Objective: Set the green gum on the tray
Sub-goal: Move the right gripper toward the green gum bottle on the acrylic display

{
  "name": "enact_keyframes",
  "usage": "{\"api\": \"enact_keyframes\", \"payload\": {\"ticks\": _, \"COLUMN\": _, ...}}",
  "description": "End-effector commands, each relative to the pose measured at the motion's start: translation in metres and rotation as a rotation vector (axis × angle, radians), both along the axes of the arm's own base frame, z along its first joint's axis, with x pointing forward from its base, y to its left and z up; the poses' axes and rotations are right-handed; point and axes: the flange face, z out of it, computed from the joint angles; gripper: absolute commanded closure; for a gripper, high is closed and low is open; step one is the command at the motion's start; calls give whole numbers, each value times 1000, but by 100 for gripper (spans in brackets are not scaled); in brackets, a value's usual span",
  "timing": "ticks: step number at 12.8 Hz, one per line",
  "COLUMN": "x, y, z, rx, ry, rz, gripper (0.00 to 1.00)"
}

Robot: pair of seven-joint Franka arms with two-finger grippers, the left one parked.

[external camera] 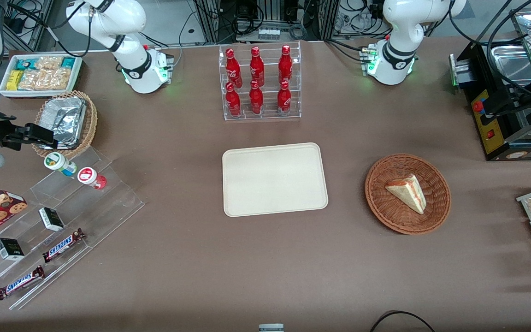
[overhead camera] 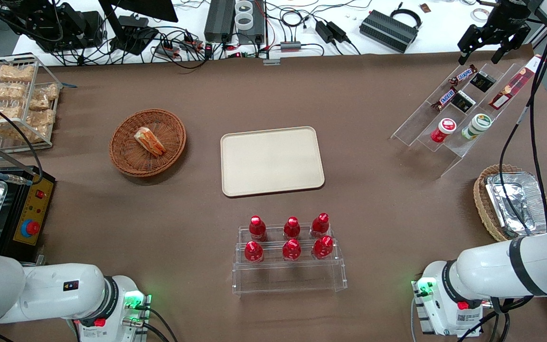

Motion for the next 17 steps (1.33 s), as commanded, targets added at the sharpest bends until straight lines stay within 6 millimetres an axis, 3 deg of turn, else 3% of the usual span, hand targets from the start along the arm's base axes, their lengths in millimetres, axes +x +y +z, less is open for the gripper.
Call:
{"api": "enact_keyframes", "payload": {"ticks": 1, "x": -7, "y": -2, "z": 8, "rx": 5, "ry": 33, "rz": -18, "gripper": 0}}
{"api": "enact_keyframes", "payload": {"ticks": 4, "x": -12, "y": -10, "z": -4, "rx": 8, "ry": 56, "rz": -32, "gripper": 0}}
{"api": "enact_keyframes", "payload": {"ticks": 7, "x": -29, "y": -23, "z": -30, "rx": 19, "ry": 21, "rz": 0, "gripper": 0}}
{"api": "enact_keyframes", "payload": {"ticks": 11, "x": -67, "y": -55, "z": -84, "rx": 40, "ry": -109, "rz": 264, "gripper": 0}}
{"api": "enact_keyframes", "payload": {"ticks": 14, "x": -65, "y": -73, "z": -114, "rx": 20, "ry": -179, "rz": 522, "gripper": 0}}
{"api": "enact_keyframes", "payload": {"ticks": 17, "x": -78, "y": -107, "z": -150, "rx": 2, "ry": -223, "rz": 629, "gripper": 0}}
